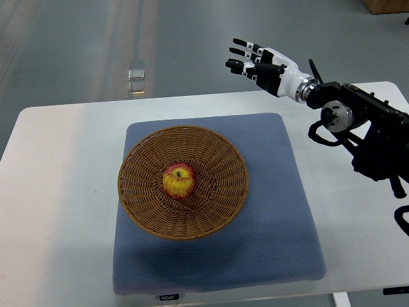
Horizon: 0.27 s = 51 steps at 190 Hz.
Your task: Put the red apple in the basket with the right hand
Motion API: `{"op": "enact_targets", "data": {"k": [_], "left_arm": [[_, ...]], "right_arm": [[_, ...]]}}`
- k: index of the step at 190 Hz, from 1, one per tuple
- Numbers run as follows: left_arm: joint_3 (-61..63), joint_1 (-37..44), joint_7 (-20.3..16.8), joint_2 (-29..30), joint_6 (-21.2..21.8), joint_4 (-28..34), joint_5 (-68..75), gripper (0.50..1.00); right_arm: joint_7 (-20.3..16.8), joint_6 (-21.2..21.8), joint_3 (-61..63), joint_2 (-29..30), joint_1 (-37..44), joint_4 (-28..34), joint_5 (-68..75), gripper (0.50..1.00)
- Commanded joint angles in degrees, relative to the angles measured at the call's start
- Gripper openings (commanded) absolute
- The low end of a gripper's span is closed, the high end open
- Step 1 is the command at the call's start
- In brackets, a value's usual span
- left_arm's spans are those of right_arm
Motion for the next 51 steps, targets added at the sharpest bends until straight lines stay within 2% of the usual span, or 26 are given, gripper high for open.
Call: {"op": "enact_targets", "data": {"k": [1,9,10,28,51], "left_arm": [[0.0,-0.1,0.0,0.0,0.0,-0.1,0.0,1.0],[0.0,-0.1,0.0,0.0,0.0,-0.1,0.0,1.0],[0.0,0.0,0.0,0.0,0.0,-0.1,0.0,1.0],[0.0,-0.1,0.0,0.0,0.0,-0.1,0.0,1.0],[0.0,0.0,0.0,0.0,0.0,-0.1,0.0,1.0]], "right_arm": [[1.4,0.0,6.2,4.3,-4.8,-2.3,0.1,0.924],[1.4,0.0,6.2,4.3,-4.8,-2.3,0.1,0.924],[3.1,0.1,7.1,5.6,-5.4,-4.0,0.2,0.924],[6.0,0.1,7.4,6.7,-5.6,-6.4,0.8,0.924],[6.7,0.4,7.3,8.0,-5.6,-7.6,2.3,0.924]]}}
